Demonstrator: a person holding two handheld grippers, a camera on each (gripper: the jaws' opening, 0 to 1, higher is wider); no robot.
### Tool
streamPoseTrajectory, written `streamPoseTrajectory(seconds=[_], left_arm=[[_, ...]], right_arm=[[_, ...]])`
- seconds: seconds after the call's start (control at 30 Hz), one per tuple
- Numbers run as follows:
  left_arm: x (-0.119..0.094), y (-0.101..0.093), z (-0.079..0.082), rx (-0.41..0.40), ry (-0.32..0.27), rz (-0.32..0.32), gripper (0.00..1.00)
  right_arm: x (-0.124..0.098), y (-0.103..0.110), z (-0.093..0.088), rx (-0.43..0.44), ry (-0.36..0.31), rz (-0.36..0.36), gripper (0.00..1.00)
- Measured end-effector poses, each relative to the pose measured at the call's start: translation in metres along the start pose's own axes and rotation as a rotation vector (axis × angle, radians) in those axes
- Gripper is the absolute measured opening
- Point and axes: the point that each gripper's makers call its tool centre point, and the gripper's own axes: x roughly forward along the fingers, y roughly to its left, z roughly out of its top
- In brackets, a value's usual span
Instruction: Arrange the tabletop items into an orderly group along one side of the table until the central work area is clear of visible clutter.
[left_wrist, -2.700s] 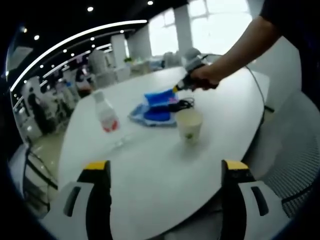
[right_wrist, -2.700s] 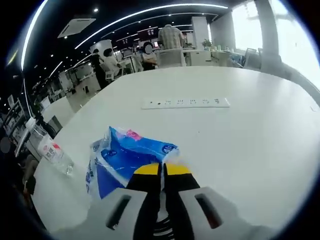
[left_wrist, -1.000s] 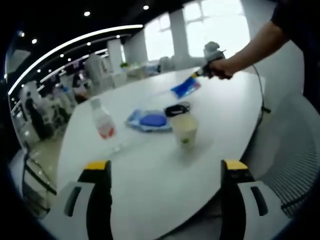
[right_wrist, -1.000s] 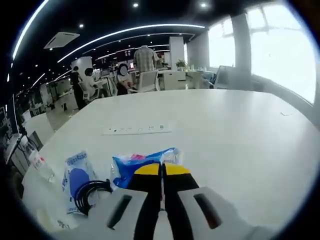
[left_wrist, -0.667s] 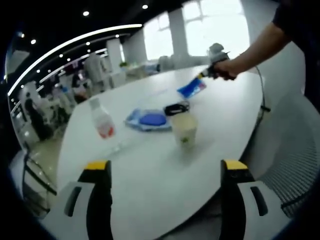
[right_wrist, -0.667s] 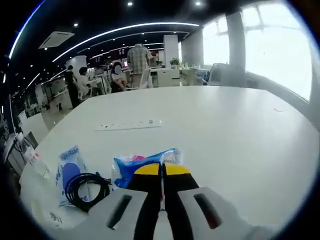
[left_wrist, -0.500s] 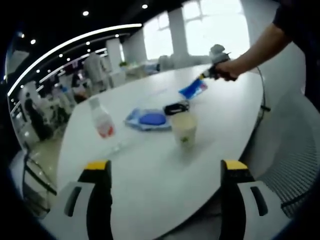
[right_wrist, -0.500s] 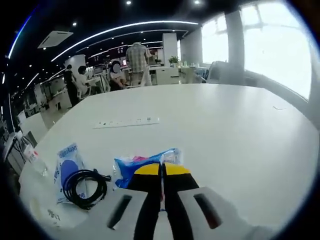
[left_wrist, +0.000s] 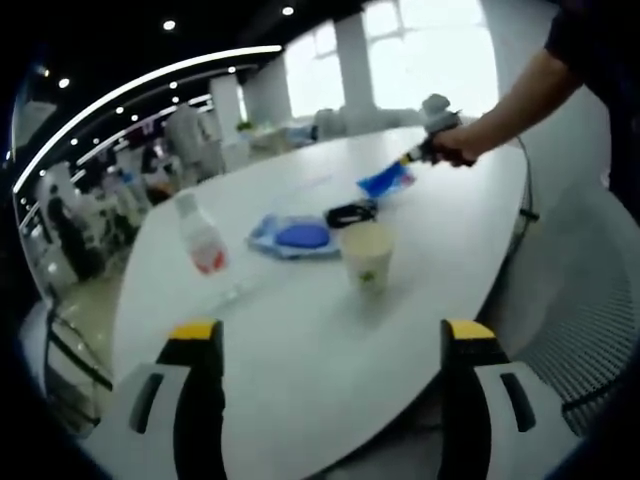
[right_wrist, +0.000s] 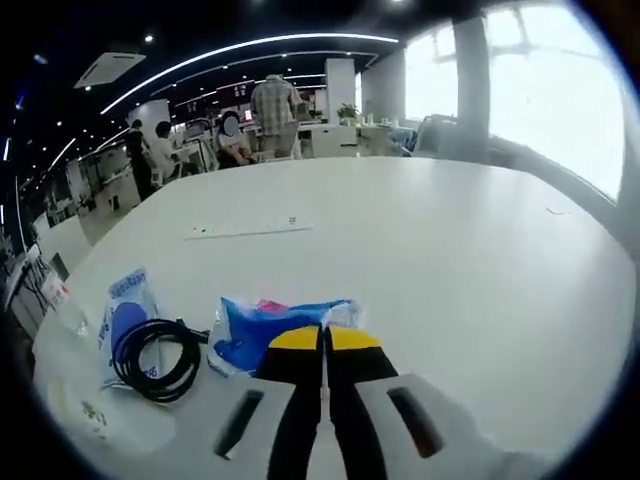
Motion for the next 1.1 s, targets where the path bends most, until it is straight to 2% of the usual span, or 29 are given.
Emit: streamPoseTrajectory(seconds=[0.1, 0.17, 0.37, 0.6, 0.87, 0.97, 1.07, 1.1], left_arm=[[0.0, 0.0, 0.0, 0.001, 0.002, 0.001, 0.86], [0.0, 0.0, 0.0, 0.0, 0.001, 0.0, 0.86], [-0.001, 0.0, 0.001, -0.001, -0.001, 0.002, 0.85], [-0.001, -0.001, 0.001, 0.0, 0.0, 0.001, 0.85], [-0.002, 0.001, 0.002, 0.005, -0.004, 0.007, 0.85], [-0.002, 0.001, 0.003, 0.005, -0.008, 0.007, 0.85], [-0.002, 0.001, 0.003, 0.002, -0.013, 0.007, 0.86], [-0.002, 0.002, 0.004, 0.002, -0.016, 0.008, 0.86]], right_arm=[[0.001, -0.002, -0.008, -0.006, 0.018, 0.004, 0.0], [0.002, 0.002, -0.018, 0.024, 0.059, 0.037, 0.0], [0.002, -0.006, -0.026, -0.014, 0.078, 0.015, 0.0], [0.001, -0.009, -0.034, -0.008, 0.106, 0.013, 0.03], [-0.005, -0.013, -0.03, -0.009, 0.089, 0.013, 0.19], [-0.007, -0.007, -0.027, 0.008, 0.079, 0.043, 0.26], [-0.011, 0.001, -0.022, -0.033, 0.053, 0.089, 0.33], [-0.011, 0.008, -0.021, -0.063, 0.051, 0.129, 0.36]])
